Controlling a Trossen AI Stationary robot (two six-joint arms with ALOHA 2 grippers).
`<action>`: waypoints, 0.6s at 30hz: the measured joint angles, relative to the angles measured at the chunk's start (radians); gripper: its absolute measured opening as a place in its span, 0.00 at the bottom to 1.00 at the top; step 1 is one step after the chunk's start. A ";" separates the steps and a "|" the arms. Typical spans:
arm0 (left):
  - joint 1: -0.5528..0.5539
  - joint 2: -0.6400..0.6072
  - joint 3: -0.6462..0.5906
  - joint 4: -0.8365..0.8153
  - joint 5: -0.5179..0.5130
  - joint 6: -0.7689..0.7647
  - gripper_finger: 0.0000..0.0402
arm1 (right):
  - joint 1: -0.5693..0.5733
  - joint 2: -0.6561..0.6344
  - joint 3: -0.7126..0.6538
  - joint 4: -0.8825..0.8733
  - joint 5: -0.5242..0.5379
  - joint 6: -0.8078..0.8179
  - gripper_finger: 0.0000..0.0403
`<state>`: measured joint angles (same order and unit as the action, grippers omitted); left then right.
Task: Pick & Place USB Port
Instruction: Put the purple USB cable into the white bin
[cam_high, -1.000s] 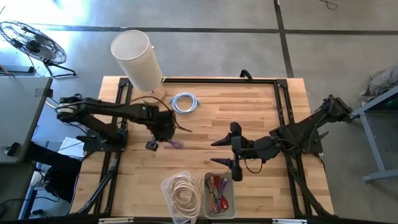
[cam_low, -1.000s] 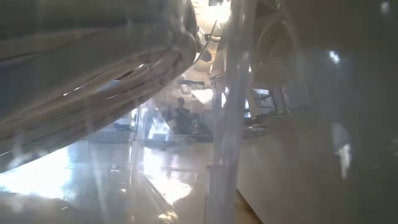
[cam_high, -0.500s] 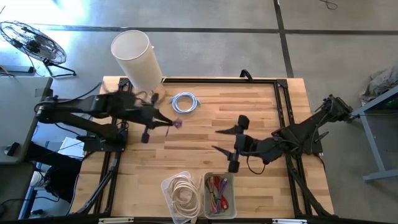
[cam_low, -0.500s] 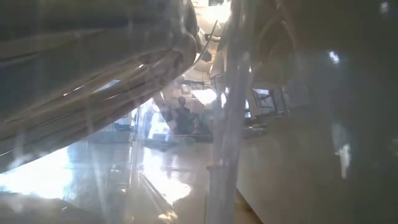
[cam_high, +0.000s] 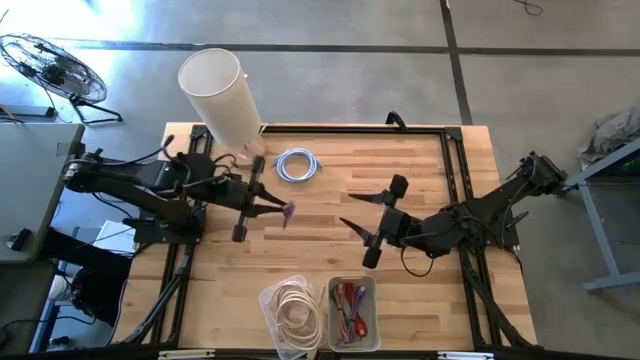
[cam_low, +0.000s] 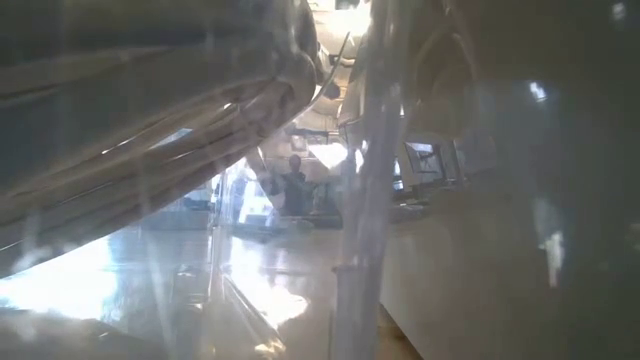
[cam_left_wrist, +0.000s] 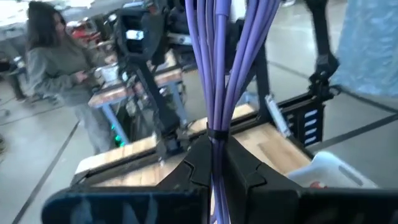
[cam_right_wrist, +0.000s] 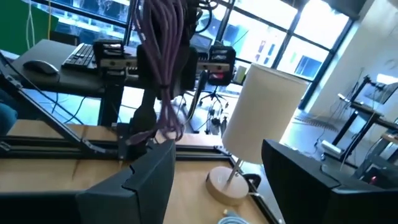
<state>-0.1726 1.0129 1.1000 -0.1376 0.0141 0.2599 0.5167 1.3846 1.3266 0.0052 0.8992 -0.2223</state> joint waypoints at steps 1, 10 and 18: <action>0.000 0.014 0.000 0.024 0.014 -0.001 0.03 | 0.000 0.000 0.000 0.009 0.003 -0.014 0.58; 0.000 0.101 0.000 0.201 0.111 -0.003 0.03 | 0.001 0.000 0.000 0.022 0.013 -0.050 0.58; 0.001 0.161 0.000 0.316 0.139 -0.003 0.03 | -0.001 0.000 0.000 0.022 -0.016 -0.074 0.58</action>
<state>-0.1719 1.1742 1.1000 0.1781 0.1529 0.2571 0.5154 1.3842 1.3266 0.0268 0.8836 -0.2967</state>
